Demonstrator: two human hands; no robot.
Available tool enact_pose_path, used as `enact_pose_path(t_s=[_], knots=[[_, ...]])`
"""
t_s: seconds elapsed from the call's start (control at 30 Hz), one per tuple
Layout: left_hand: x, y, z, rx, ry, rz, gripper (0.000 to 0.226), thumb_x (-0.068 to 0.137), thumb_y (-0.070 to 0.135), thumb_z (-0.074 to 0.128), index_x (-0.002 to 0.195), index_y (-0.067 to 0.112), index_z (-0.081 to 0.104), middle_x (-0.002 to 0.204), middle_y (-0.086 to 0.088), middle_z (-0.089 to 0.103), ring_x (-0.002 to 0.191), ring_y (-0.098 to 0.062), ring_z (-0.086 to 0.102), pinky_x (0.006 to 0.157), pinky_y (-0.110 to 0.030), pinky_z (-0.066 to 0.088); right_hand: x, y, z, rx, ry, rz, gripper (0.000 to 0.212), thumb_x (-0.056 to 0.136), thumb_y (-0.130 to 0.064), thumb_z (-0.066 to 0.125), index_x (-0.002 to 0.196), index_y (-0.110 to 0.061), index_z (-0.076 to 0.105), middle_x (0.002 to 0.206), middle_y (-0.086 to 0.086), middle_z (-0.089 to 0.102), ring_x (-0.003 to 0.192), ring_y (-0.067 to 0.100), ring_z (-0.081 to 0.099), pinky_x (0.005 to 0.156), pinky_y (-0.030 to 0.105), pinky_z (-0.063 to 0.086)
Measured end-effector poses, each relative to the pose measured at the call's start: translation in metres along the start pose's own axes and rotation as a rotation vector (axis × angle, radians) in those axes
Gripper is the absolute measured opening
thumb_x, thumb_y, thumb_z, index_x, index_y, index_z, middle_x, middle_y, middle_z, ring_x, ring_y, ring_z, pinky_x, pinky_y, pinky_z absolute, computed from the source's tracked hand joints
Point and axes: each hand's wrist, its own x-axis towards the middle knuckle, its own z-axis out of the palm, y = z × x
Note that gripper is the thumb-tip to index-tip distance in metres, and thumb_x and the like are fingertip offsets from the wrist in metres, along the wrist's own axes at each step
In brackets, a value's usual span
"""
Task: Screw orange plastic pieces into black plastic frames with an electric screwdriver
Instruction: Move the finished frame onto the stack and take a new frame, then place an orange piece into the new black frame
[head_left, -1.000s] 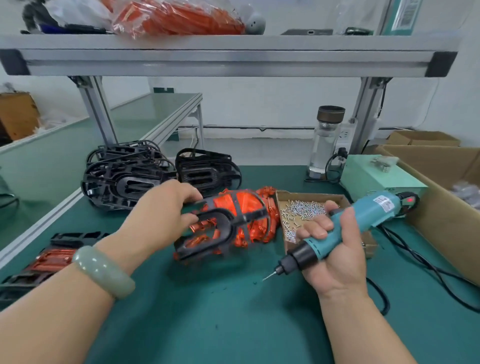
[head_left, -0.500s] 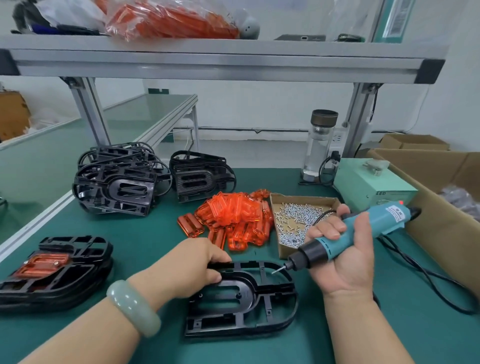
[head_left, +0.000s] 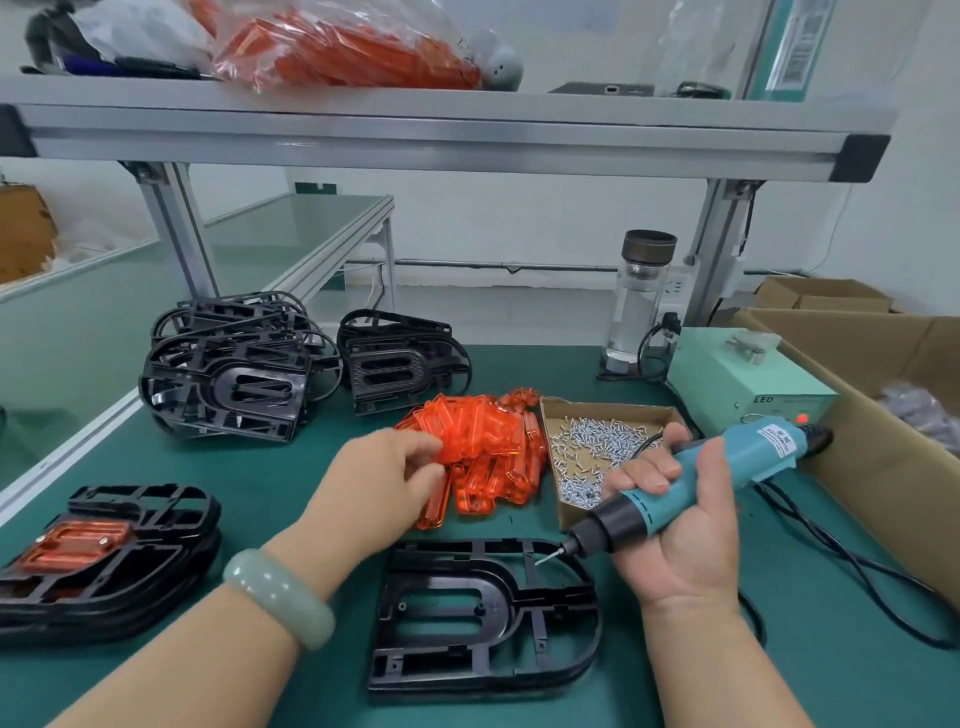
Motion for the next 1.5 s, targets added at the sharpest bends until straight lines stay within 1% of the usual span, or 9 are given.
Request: enact_pose_path(t_s=[0.2,0.3,0.43,0.53,0.63,0.77,1.07,1.2,1.5], knots=[[0.043,0.002,0.016,0.064,-0.067,-0.062,0.062,0.087,0.036,0.06,0.143,0.026,0.035,0.137,-0.005,0.047,0.126,-0.028,0.043,0.105,-0.04,0.036,0.0,0.003,-0.001,-0.016,0.008,0.029,0.023,0.086,-0.044,0.052,0.09,-0.022,0.055,0.059,-0.012,0.043,0.045,0.002,0.043,0.051,0.017,0.045],[0.048,0.002,0.021,0.095,-0.116,-0.037,0.049,0.088,0.034,0.06,0.135,0.032,0.047,0.125,-0.006,0.057,0.112,-0.025,0.054,0.095,-0.034,0.043,0.0,0.003,-0.001,-0.028,0.001,0.034,0.024,0.085,-0.044,0.052,0.091,-0.021,0.055,0.059,-0.011,0.043,0.045,0.002,0.043,0.051,0.017,0.045],[0.039,0.001,0.015,0.014,0.119,-0.05,0.028,0.09,0.023,0.059,0.117,0.029,0.065,0.104,-0.001,0.07,0.095,-0.022,0.063,0.083,-0.027,0.045,0.0,0.004,-0.001,-0.02,-0.002,0.038,0.023,0.085,-0.043,0.053,0.091,-0.021,0.056,0.058,-0.011,0.043,0.045,0.002,0.043,0.051,0.017,0.046],[0.026,0.007,0.001,-0.604,0.283,-0.313,0.021,0.096,0.018,0.049,0.112,0.02,0.063,0.097,-0.005,0.072,0.074,-0.019,0.068,0.068,-0.029,0.054,0.0,0.005,-0.002,-0.009,-0.001,0.042,0.023,0.085,-0.043,0.054,0.091,-0.021,0.056,0.058,-0.011,0.044,0.044,0.002,0.043,0.051,0.017,0.046],[0.004,0.021,-0.013,-1.364,0.083,-0.497,0.028,0.101,0.021,0.04,0.104,0.008,0.064,0.09,-0.009,0.074,0.064,-0.014,0.068,0.051,-0.018,0.053,0.0,0.005,-0.001,-0.01,-0.001,0.039,0.023,0.084,-0.043,0.054,0.091,-0.021,0.056,0.058,-0.011,0.043,0.045,0.002,0.043,0.05,0.017,0.046],[-0.022,0.035,-0.023,-1.655,-0.121,-0.518,0.036,0.097,0.029,0.043,0.102,0.002,0.066,0.096,-0.017,0.072,0.068,-0.022,0.071,0.051,-0.019,0.054,-0.002,0.006,-0.001,0.005,-0.001,0.043,0.023,0.085,-0.043,0.054,0.09,-0.021,0.057,0.058,-0.011,0.044,0.044,0.002,0.043,0.05,0.017,0.046],[-0.037,0.045,-0.026,-1.744,-0.278,-0.525,0.049,0.079,0.032,0.052,0.112,-0.002,0.061,0.103,-0.023,0.069,0.072,-0.028,0.071,0.052,-0.021,0.056,-0.006,0.007,-0.001,-0.018,-0.004,0.049,0.023,0.084,-0.042,0.054,0.091,-0.021,0.056,0.058,-0.011,0.045,0.044,0.002,0.044,0.05,0.018,0.046],[-0.042,0.04,-0.027,-1.727,-0.377,-0.376,0.039,0.08,0.009,0.058,0.117,-0.005,0.059,0.113,-0.024,0.065,0.091,-0.032,0.07,0.066,-0.023,0.058,-0.006,0.006,-0.002,-0.021,-0.014,0.057,0.022,0.085,-0.042,0.054,0.091,-0.021,0.056,0.058,-0.011,0.045,0.044,0.002,0.044,0.05,0.018,0.047],[-0.047,0.05,-0.016,-1.222,-0.018,-0.134,0.037,0.056,0.015,0.076,0.091,0.009,0.067,0.079,-0.008,0.073,0.062,-0.015,0.067,0.055,-0.015,0.049,-0.006,0.009,-0.003,-0.023,-0.018,0.07,0.023,0.085,-0.042,0.054,0.092,-0.02,0.056,0.058,-0.01,0.045,0.044,0.003,0.044,0.05,0.019,0.047]])
